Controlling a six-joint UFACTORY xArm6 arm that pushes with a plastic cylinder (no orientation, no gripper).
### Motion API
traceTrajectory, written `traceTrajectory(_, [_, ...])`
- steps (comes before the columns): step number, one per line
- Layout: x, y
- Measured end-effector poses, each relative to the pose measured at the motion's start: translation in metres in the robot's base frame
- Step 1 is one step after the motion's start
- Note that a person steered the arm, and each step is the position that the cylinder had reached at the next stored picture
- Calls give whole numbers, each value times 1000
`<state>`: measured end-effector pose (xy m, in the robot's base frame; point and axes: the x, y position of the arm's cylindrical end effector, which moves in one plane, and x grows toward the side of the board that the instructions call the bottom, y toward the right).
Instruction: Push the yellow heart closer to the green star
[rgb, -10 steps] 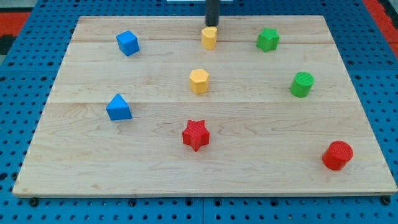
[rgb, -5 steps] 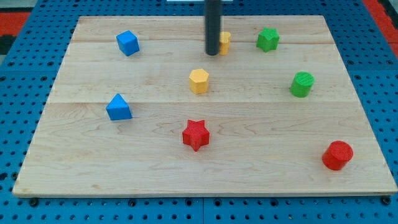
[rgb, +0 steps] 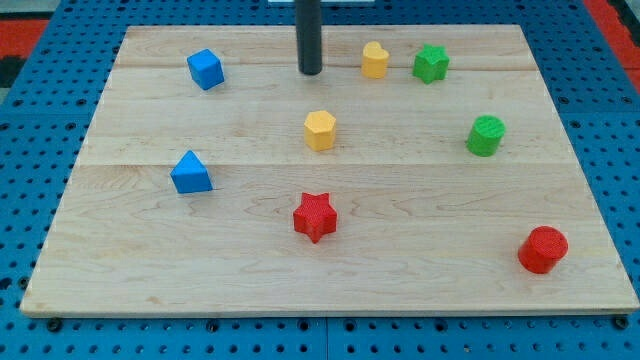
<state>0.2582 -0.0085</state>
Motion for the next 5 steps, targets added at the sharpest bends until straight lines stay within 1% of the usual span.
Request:
traceTrajectory(1, [-48, 10])
traceTrajectory(2, [-45, 55])
traceTrajectory(3, [-39, 79])
traceTrajectory(4, [-21, 63])
traceTrajectory(5, [-16, 59])
